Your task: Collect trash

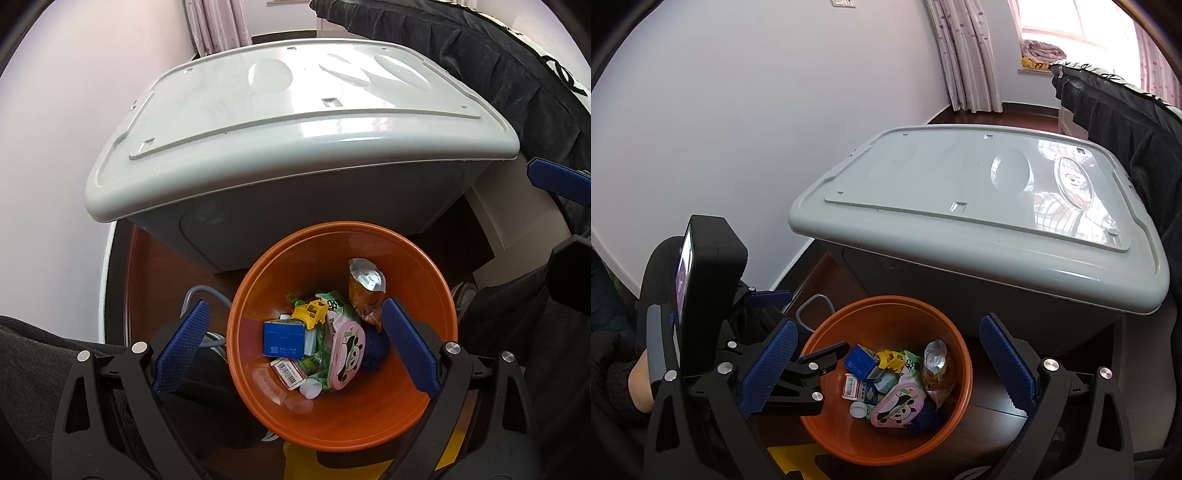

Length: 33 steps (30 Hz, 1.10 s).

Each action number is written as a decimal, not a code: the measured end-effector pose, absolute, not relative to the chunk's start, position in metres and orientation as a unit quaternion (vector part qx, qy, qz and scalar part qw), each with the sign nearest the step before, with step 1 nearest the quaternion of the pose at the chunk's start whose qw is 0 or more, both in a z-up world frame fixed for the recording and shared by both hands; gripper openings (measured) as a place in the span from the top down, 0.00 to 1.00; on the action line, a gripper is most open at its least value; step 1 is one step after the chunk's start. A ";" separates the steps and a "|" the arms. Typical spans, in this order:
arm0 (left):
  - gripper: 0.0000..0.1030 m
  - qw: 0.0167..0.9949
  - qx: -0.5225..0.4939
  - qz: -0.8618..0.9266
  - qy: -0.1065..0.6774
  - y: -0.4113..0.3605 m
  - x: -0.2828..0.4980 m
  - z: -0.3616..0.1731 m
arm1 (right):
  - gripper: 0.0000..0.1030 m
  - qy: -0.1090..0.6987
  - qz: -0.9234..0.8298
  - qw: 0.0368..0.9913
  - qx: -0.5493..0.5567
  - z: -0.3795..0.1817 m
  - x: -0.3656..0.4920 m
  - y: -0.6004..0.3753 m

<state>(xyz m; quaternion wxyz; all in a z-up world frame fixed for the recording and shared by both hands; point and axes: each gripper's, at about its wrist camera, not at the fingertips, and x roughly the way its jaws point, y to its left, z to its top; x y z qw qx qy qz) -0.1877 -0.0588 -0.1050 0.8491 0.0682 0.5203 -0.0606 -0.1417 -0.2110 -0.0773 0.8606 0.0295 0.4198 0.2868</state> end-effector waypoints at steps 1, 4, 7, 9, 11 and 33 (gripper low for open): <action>0.11 0.849 0.068 -0.060 0.520 -0.059 -0.188 -0.105 | 0.05 0.420 0.287 0.860 0.030 -0.078 -0.142 -0.211; 0.11 0.849 0.067 -0.060 0.521 -0.059 -0.187 -0.105 | 0.05 0.421 0.286 0.860 0.031 -0.078 -0.142 -0.211; 0.11 0.849 0.067 -0.060 0.521 -0.058 -0.187 -0.105 | 0.05 0.421 0.286 0.860 0.031 -0.078 -0.141 -0.211; 0.11 0.849 0.068 -0.059 0.521 -0.058 -0.187 -0.105 | 0.05 0.421 0.287 0.860 0.032 -0.078 -0.141 -0.211; 0.11 0.849 0.067 -0.060 0.521 -0.058 -0.187 -0.105 | 0.05 0.421 0.286 0.860 0.031 -0.078 -0.141 -0.211; 0.11 0.849 0.068 -0.057 0.521 -0.058 -0.188 -0.105 | 0.05 0.417 0.285 0.862 0.034 -0.076 -0.142 -0.212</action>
